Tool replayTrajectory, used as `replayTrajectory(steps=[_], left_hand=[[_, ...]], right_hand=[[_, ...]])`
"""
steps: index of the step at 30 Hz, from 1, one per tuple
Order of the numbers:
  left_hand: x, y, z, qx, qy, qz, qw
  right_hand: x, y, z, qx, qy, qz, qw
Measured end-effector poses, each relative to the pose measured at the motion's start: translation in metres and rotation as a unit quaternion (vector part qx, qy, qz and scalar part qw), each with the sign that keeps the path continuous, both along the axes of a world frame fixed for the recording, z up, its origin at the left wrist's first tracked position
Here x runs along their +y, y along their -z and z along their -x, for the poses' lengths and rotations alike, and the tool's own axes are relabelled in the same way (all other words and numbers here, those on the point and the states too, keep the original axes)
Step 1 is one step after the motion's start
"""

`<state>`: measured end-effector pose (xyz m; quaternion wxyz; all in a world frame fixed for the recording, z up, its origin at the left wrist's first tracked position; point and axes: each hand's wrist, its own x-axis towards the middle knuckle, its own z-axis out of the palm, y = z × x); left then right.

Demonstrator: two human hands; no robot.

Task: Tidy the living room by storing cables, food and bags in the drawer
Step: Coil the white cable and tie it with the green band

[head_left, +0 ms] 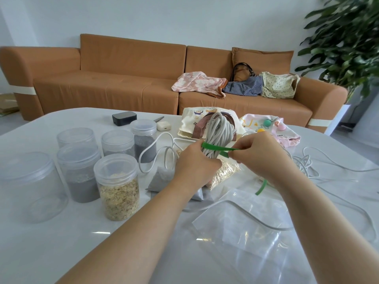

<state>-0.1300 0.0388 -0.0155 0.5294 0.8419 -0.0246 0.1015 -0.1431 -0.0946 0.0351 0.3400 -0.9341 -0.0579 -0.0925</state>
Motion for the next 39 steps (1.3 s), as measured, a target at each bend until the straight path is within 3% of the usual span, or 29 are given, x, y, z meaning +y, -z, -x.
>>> replayTrajectory(steps=[4,7,21,28,33,39], left_hand=[[0.0,-0.002,0.001,0.008,0.009,-0.006,1.0],[0.0,-0.001,0.001,0.0,0.011,-0.024,1.0],[0.0,0.004,0.001,-0.1,-0.043,-0.149,0.983],[0.006,0.005,0.0,-0.103,-0.059,-0.144,0.982],[0.013,0.011,-0.006,-0.08,-0.061,-0.142,0.985],[0.007,0.004,-0.004,-0.022,-0.024,-0.009,0.999]], right_hand=[[-0.002,0.001,-0.002,0.027,-0.023,-0.104,0.994],[-0.003,0.002,-0.003,0.046,-0.028,-0.13,0.99],[0.001,0.001,-0.001,0.049,0.0,-0.086,0.995],[0.002,-0.002,0.003,0.019,-0.021,-0.024,0.999],[-0.005,-0.015,0.006,0.099,-0.097,-0.08,0.987],[-0.002,-0.015,0.01,0.102,-0.114,-0.119,0.981]])
